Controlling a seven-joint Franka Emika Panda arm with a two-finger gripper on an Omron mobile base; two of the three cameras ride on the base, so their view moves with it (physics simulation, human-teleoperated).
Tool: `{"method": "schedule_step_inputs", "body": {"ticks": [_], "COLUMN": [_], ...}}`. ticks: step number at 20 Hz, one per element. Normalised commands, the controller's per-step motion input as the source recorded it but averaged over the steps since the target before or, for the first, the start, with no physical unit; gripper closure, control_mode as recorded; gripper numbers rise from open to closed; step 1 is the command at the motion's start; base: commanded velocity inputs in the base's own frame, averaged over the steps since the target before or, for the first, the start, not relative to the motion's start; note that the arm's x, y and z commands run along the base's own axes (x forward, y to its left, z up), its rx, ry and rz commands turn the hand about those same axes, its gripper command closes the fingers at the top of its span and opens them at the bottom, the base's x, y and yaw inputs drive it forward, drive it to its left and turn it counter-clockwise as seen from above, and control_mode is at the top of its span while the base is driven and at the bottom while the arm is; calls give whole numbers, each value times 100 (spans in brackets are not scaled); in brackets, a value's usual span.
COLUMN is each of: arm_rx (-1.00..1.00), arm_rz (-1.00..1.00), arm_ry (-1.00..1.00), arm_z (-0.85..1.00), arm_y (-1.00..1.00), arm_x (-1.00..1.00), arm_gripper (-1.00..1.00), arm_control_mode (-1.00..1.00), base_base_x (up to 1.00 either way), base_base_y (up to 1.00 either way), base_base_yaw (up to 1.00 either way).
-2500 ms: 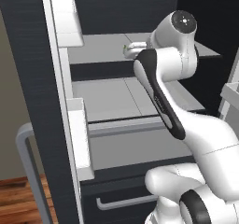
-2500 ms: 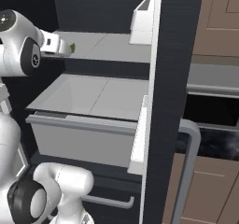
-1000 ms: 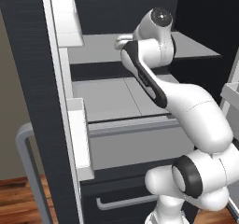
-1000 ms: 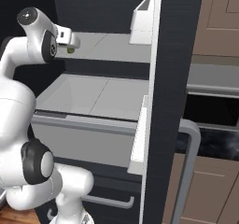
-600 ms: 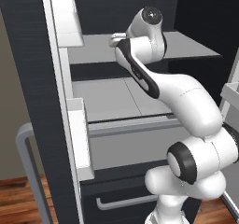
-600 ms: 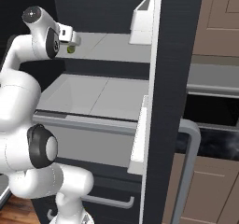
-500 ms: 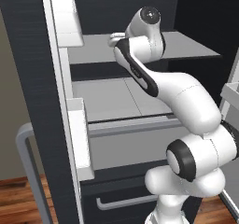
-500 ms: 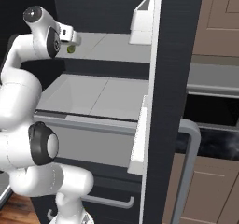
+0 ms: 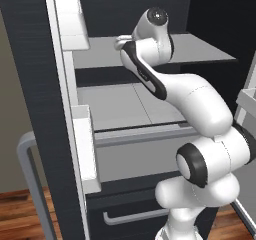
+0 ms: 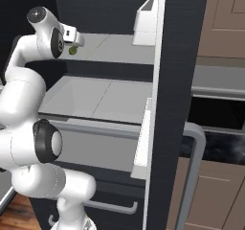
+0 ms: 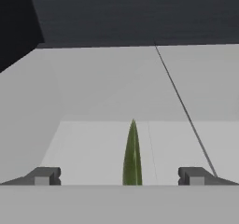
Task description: There is a bowl on the dining counter. Grab a lemon wedge from the fridge and place it in the bowl. Then get the liquor bottle and glass cup from the cabinet and place them next to the bowl.
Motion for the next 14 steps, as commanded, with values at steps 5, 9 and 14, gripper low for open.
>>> {"method": "schedule_step_inputs", "body": {"ticks": [5, 9, 14], "arm_rx": [0, 0, 0], "arm_rz": [-2, -3, -2], "arm_ry": [0, 0, 0], "arm_z": [-12, -16, -21], "arm_y": [0, 0, 0], "arm_x": [1, 0, 0], "arm_gripper": [-100, -100, -100], "arm_control_mode": [-100, -100, -100], "base_base_x": [0, 0, 0], "base_base_y": [0, 0, 0], "base_base_yaw": [0, 0, 0]}}
